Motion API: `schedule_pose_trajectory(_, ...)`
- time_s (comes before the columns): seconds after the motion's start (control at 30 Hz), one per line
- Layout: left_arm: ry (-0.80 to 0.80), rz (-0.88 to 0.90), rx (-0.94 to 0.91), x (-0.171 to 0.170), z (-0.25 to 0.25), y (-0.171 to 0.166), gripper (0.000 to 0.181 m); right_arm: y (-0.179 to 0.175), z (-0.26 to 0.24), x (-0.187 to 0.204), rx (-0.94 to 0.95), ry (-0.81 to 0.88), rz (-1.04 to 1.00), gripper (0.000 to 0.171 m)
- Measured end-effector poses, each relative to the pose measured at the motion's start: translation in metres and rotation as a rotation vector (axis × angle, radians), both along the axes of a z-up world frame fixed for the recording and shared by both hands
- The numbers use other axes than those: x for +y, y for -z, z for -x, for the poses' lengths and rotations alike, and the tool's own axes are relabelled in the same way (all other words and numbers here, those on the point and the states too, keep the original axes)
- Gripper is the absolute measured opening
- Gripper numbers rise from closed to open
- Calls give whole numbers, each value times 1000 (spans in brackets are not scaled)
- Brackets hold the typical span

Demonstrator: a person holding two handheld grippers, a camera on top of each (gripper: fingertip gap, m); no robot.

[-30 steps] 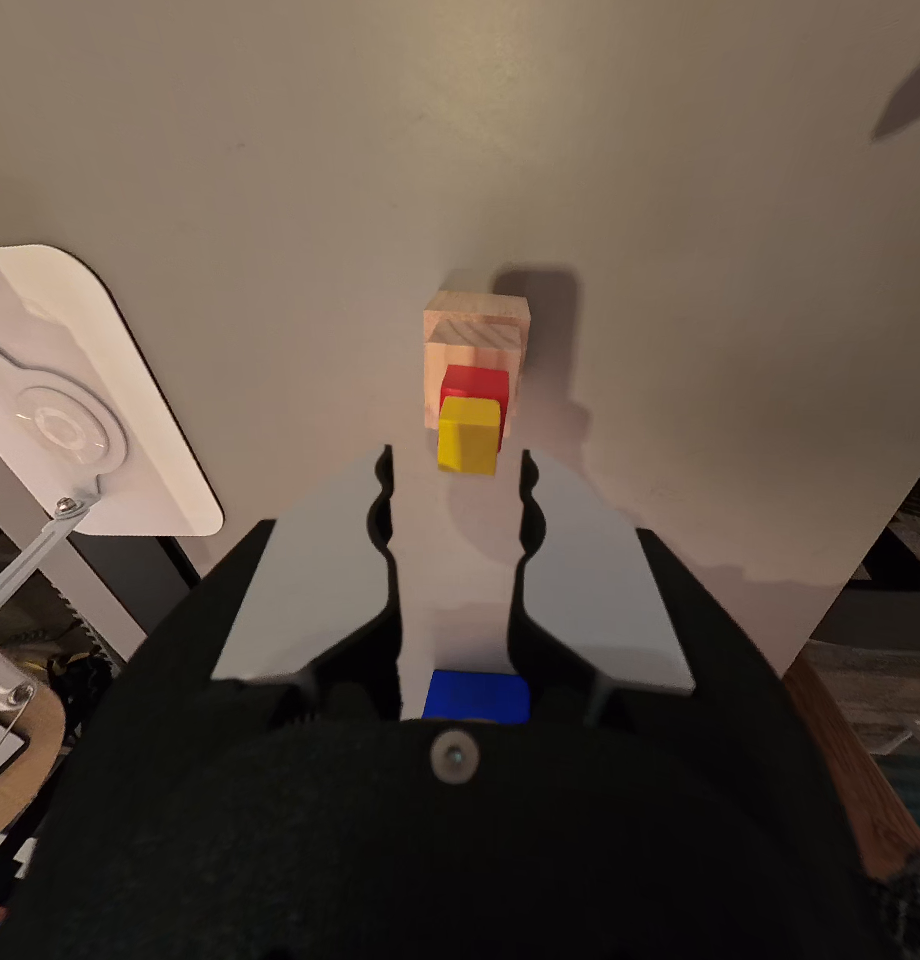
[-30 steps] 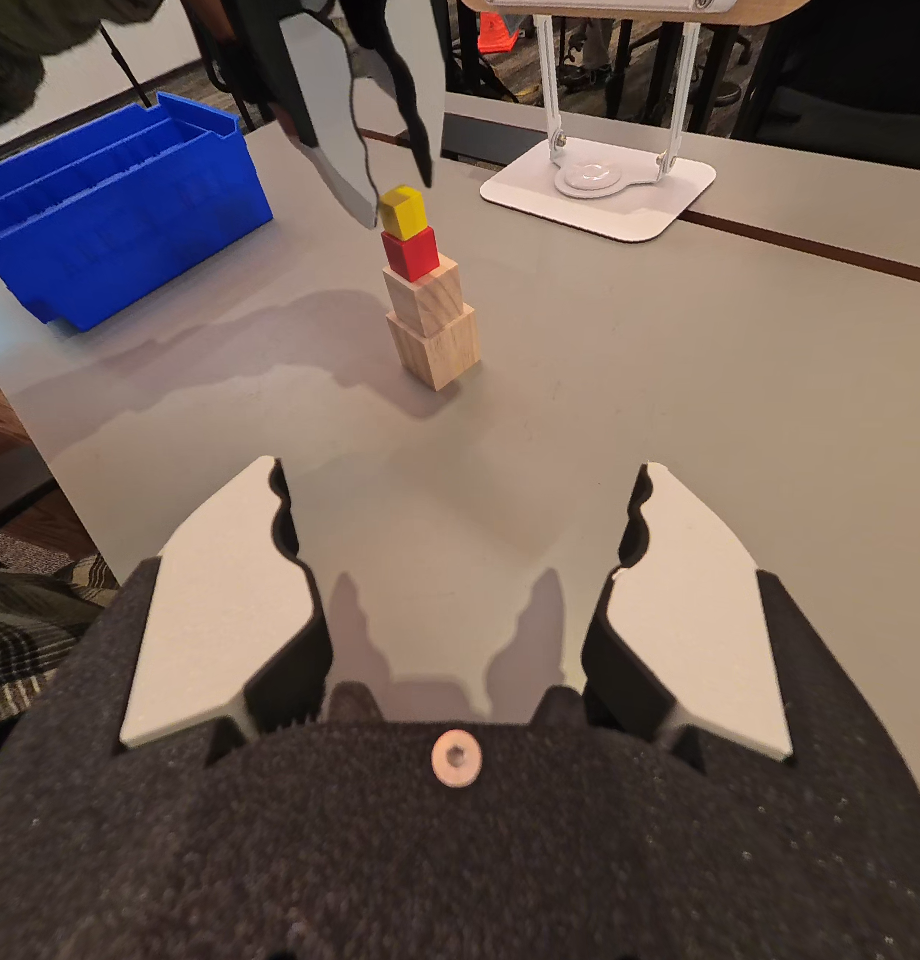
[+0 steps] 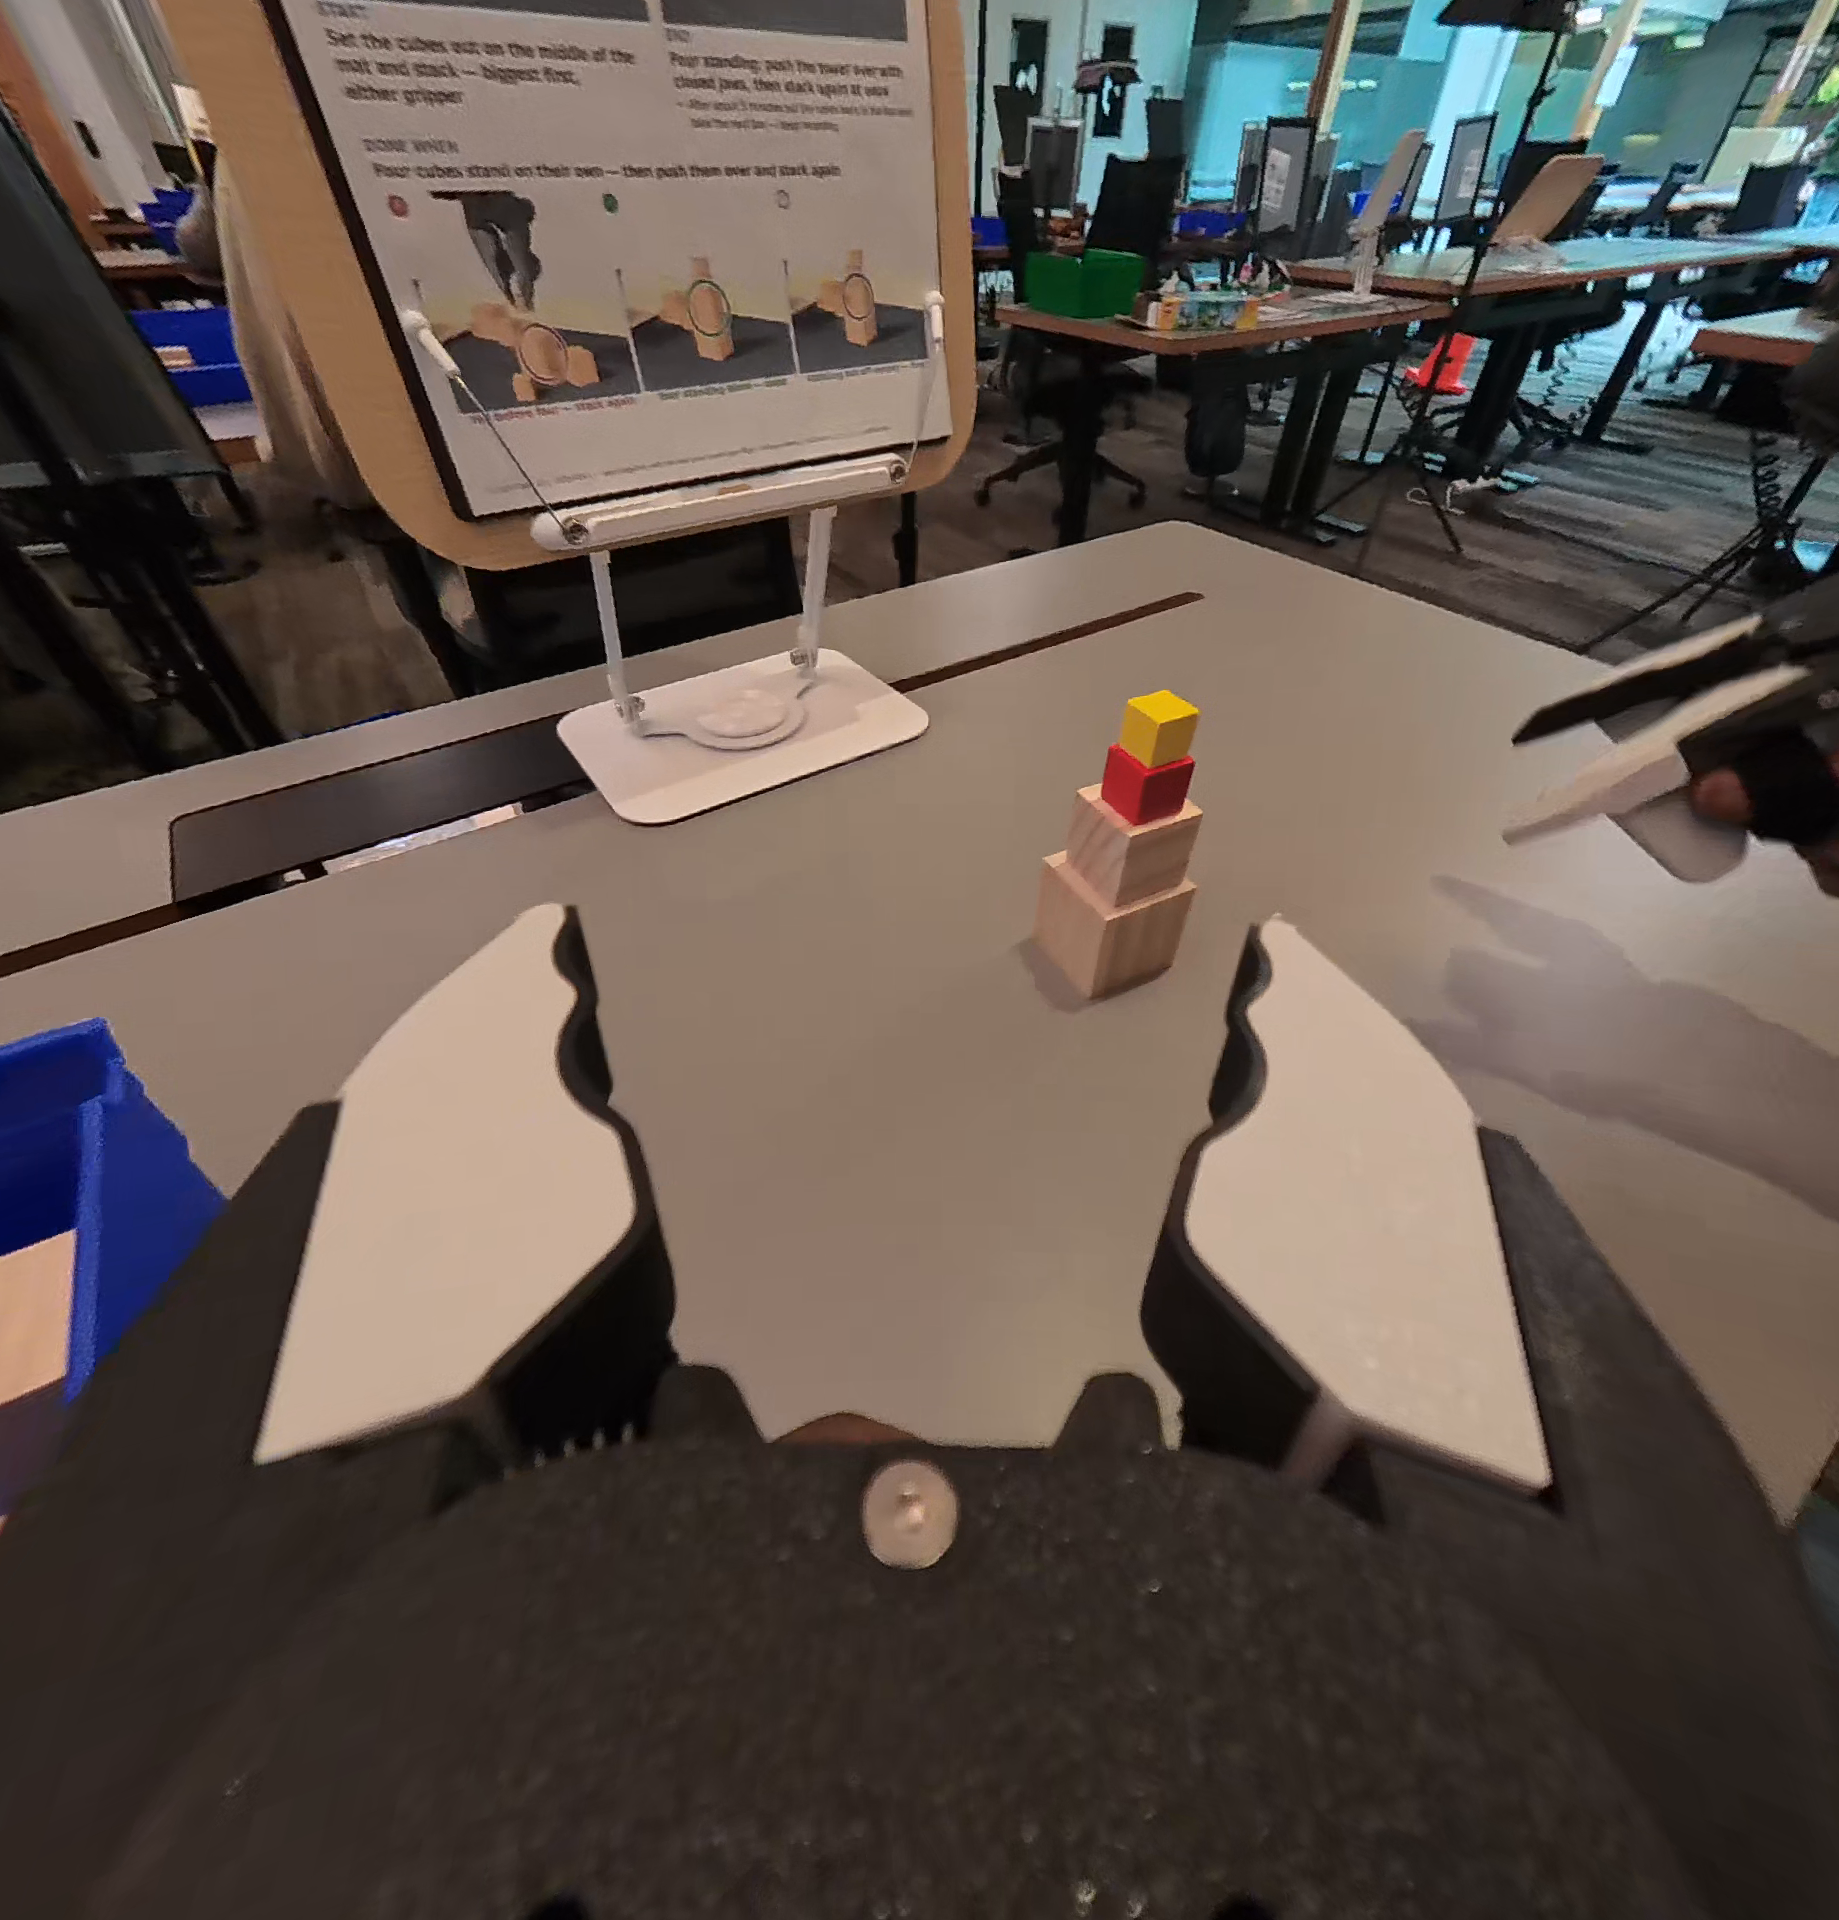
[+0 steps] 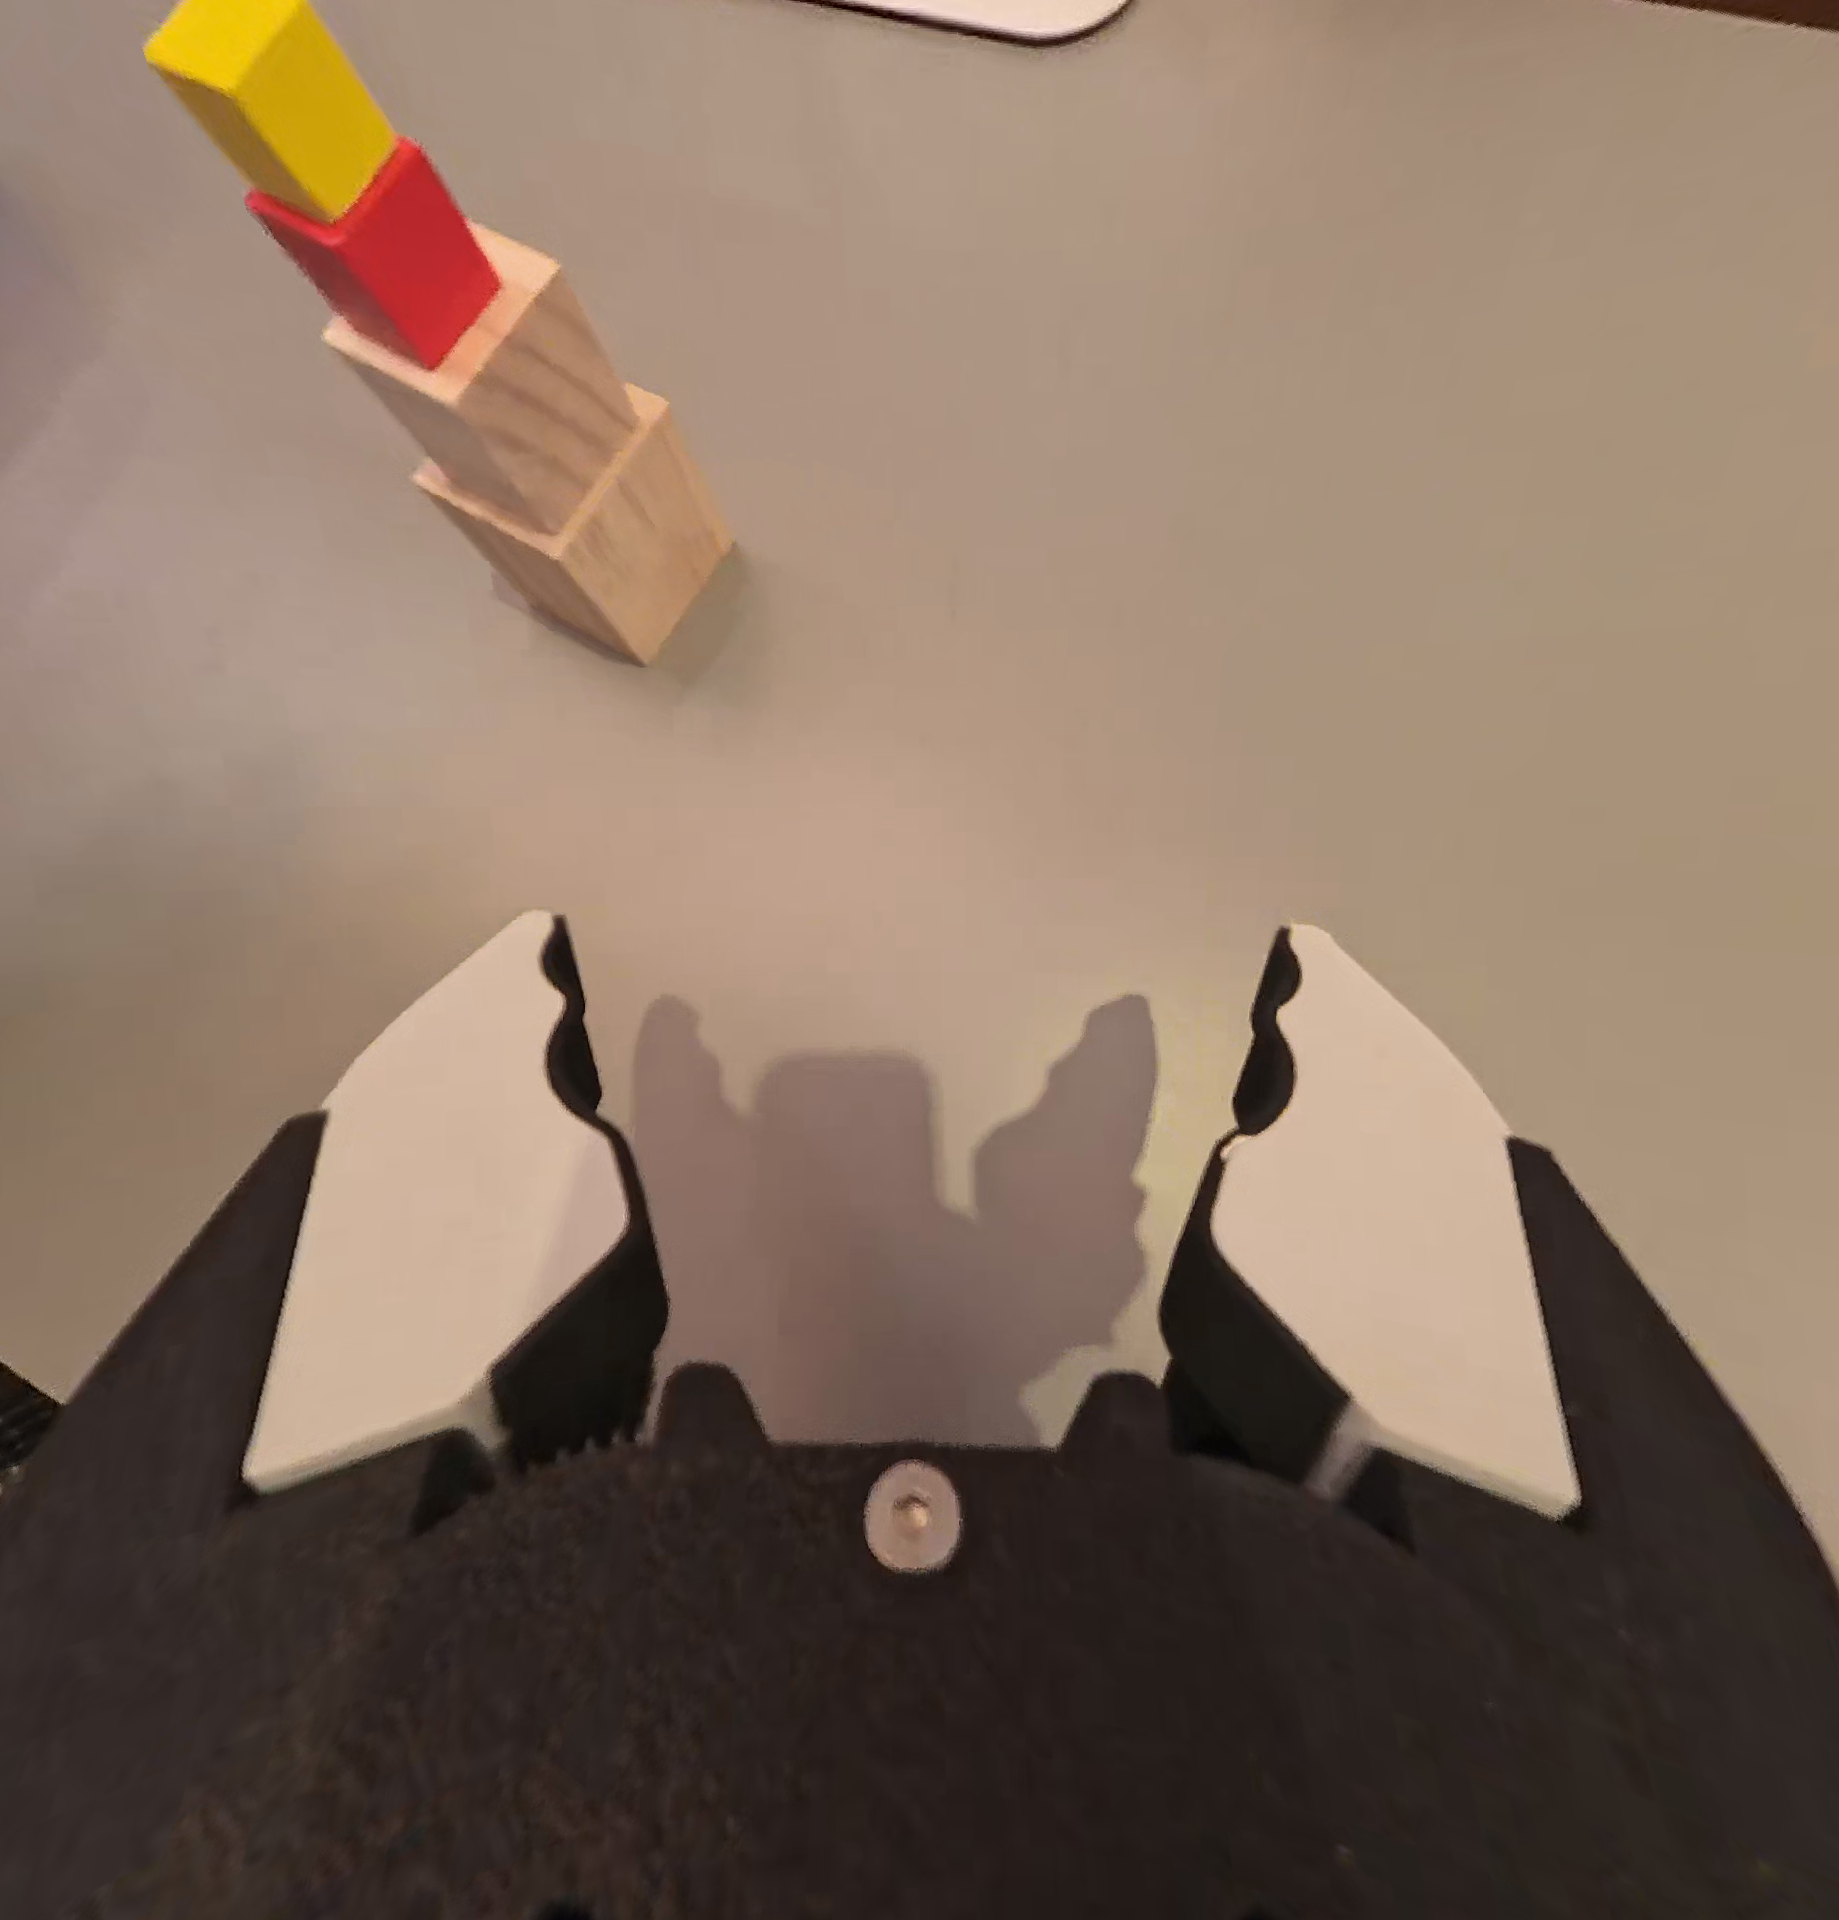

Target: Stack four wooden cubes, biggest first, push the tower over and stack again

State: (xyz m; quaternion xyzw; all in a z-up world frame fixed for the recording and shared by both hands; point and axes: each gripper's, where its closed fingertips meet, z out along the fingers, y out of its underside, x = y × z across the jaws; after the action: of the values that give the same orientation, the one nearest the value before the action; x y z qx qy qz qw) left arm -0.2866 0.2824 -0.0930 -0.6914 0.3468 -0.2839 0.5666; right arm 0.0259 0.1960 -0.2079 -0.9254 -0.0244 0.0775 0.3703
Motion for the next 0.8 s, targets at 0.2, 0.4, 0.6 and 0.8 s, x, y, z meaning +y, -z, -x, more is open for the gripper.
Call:
schedule_pose_trajectory(0.2,-16,-10,-3,-6,23,-15,122,-7,-11,14,-20,121,57,113)
schedule_pose_trajectory(0.4,-5,8,-54,-9,45,-24,123,-9,12,29,111,37,129,37)
schedule_pose_trajectory(0.6,-7,-12,-92,-15,60,-38,123,6,25,53,120,69,226,0)
schedule_pose_trajectory(0.8,-8,-26,-93,-17,64,-41,122,15,47,84,138,77,259,0)
